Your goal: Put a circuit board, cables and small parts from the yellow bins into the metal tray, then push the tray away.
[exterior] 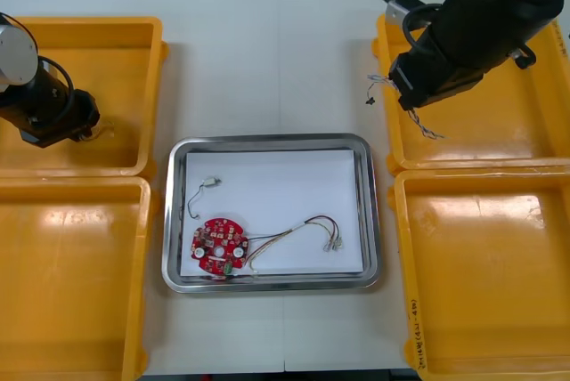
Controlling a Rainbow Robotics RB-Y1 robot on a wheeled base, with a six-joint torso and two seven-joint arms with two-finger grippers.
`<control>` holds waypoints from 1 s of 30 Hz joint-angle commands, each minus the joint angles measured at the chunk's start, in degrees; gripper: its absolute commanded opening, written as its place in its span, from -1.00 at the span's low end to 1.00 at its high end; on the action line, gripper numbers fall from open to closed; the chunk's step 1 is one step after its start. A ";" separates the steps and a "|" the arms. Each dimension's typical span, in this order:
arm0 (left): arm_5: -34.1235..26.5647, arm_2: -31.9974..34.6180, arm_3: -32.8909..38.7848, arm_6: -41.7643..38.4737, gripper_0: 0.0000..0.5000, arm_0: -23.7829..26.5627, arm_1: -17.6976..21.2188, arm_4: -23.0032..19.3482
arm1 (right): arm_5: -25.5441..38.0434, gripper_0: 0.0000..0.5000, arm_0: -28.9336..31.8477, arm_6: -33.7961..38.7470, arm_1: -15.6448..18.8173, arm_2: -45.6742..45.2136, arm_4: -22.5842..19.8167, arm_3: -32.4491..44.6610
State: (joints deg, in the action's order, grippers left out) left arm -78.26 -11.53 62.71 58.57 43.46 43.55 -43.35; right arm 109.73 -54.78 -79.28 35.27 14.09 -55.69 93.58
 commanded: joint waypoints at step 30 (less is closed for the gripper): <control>-31.74 19.79 29.92 1.46 -1.00 -1.09 0.14 5.02 | -9.09 -1.00 -2.52 -24.26 -10.84 23.87 11.22 7.15</control>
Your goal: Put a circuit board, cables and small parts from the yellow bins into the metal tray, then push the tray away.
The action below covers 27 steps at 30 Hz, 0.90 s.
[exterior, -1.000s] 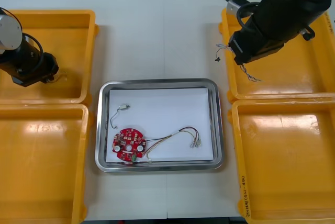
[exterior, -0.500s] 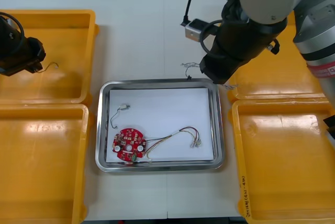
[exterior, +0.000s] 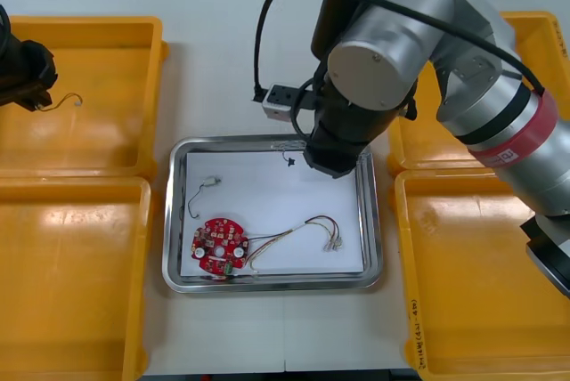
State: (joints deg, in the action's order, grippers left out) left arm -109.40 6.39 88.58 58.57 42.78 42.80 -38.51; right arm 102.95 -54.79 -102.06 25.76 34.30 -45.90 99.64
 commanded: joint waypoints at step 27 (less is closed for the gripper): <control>-0.60 0.91 13.11 3.13 -1.00 -0.41 1.76 -4.20 | -10.58 -1.00 -2.51 -1.30 -4.49 16.15 5.56 -7.97</control>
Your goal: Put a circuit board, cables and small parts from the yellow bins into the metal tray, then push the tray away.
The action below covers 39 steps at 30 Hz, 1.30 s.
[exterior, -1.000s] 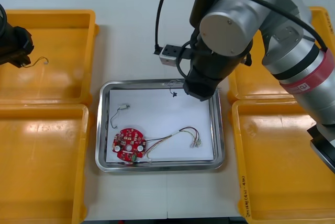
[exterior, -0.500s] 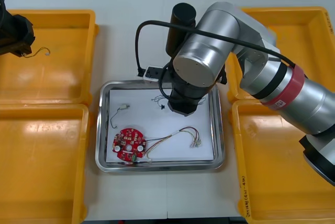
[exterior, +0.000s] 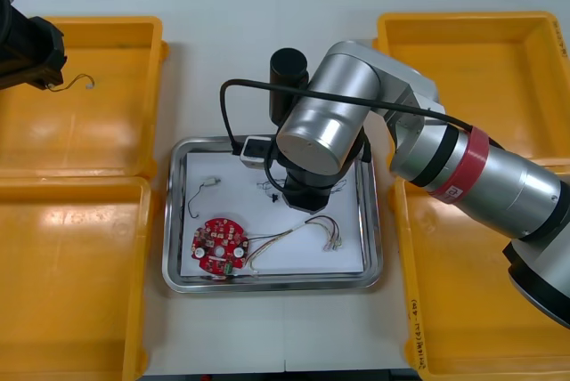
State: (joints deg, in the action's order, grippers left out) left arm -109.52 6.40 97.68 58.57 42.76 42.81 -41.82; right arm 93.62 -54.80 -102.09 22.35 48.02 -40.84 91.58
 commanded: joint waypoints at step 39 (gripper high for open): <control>-0.48 -6.66 10.16 3.39 -1.00 -0.40 0.26 -5.91 | 13.25 1.00 -2.51 0.84 1.38 -16.56 -10.40 8.00</control>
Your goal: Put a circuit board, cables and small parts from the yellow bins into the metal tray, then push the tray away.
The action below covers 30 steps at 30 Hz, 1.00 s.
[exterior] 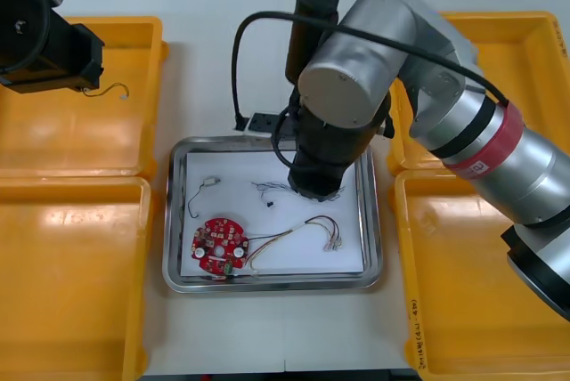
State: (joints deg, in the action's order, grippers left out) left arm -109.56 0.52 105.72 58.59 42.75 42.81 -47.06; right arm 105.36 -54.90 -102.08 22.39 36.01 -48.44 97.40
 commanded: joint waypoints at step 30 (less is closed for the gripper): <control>-0.44 -12.91 5.64 -3.13 -1.00 -0.47 -16.09 8.04 | 4.64 1.00 19.65 21.75 21.03 -22.65 -10.18 29.07</control>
State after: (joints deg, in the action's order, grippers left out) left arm -109.60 -10.50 109.43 58.50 42.72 28.90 -40.47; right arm 109.74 -38.16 -81.99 40.62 17.15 -57.93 124.03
